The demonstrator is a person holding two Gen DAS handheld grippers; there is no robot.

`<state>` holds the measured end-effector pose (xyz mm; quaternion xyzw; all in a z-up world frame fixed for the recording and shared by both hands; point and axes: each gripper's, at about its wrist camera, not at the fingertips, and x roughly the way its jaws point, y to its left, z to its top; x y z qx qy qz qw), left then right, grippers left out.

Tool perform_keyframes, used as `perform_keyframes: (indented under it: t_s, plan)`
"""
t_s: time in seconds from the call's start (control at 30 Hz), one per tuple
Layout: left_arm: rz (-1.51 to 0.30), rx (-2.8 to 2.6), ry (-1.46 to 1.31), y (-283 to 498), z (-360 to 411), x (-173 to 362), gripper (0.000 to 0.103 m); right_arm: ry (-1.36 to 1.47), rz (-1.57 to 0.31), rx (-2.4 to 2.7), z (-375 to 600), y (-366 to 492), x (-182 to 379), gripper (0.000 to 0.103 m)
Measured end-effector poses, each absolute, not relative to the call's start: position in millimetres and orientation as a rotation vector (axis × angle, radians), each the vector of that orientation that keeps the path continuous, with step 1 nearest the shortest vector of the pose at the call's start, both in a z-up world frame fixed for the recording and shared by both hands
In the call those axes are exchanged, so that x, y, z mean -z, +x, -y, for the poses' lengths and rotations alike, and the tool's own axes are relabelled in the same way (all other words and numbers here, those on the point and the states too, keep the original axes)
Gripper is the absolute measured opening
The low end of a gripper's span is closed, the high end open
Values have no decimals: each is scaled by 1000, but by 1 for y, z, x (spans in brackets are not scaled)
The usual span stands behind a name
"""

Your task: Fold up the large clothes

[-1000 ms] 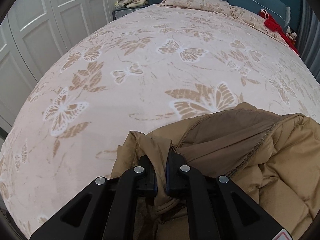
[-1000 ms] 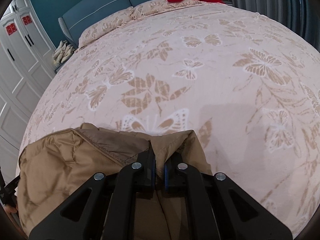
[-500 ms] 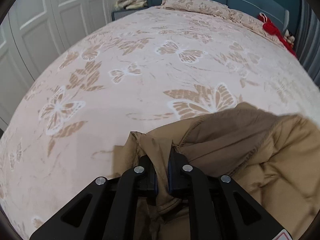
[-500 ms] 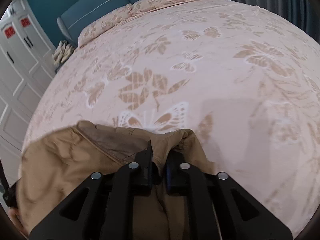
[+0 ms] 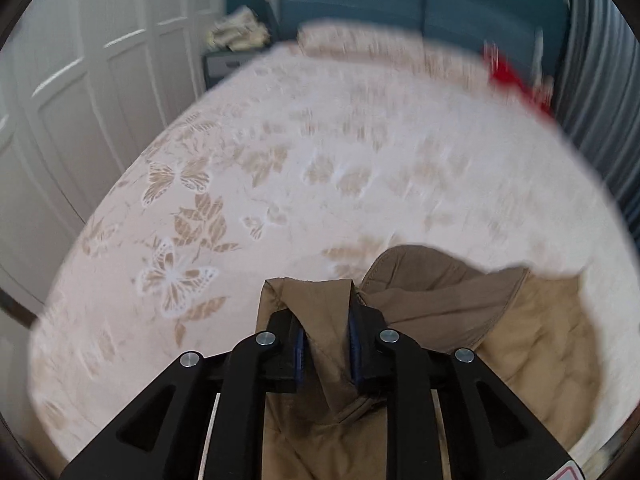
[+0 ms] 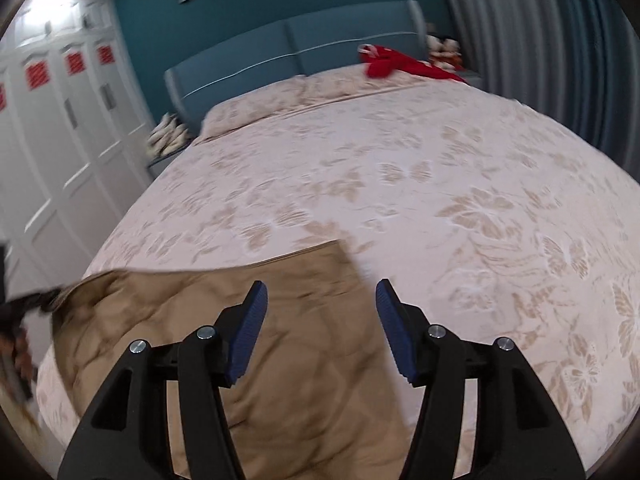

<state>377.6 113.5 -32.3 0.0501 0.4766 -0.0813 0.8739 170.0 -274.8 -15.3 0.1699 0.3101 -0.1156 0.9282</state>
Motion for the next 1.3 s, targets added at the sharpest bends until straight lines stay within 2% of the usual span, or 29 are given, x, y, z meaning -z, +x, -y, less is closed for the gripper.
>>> perform_keyframes:
  t_s: [0.1, 0.3, 0.47, 0.63, 0.77, 0.8, 0.83, 0.87, 0.9, 0.97, 1.07, 1.1, 1.2, 1.3]
  plan:
    - [-1057, 161, 228, 390, -101, 41, 20, 318, -675, 194, 249, 174, 22, 55]
    - [-1064, 269, 89, 391, -134, 31, 21, 268, -765, 108, 209, 194, 51, 50]
    - [-1118, 352, 142, 394, -139, 42, 22, 255, -838, 107, 201, 209, 83, 49]
    - [-1224, 423, -219, 415, -174, 44, 25, 258, -840, 115, 200, 206, 87, 50]
    - [-1156, 342, -381, 418, -188, 41, 26, 244, -840, 115, 196, 207, 85, 50]
    - [-1103, 310, -369, 417, -188, 34, 27, 238, -840, 117, 194, 208, 85, 50]
    - [-1031, 269, -356, 414, -189, 24, 38, 229, -841, 119, 193, 208, 85, 50]
    - [-950, 224, -356, 410, -193, 14, 55, 223, -843, 119, 192, 210, 85, 50]
    - [-910, 196, -357, 407, -195, 8, 58, 217, -843, 122, 191, 210, 86, 50]
    - [-832, 176, -353, 397, -195, -8, 58, 225, -838, 120, 191, 209, 84, 49]
    - [-776, 206, -228, 375, -167, -24, 58, 233, -819, 116, 185, 209, 77, 40]
    - [-755, 216, -176, 366, -155, -26, 58, 233, -811, 117, 182, 210, 73, 28]
    - [-741, 237, 6, 341, -100, -14, 56, 252, -790, 77, 169, 222, 61, 14]
    - [-795, 253, 69, 331, -61, 13, 40, 218, -783, 46, 150, 239, 53, 8]
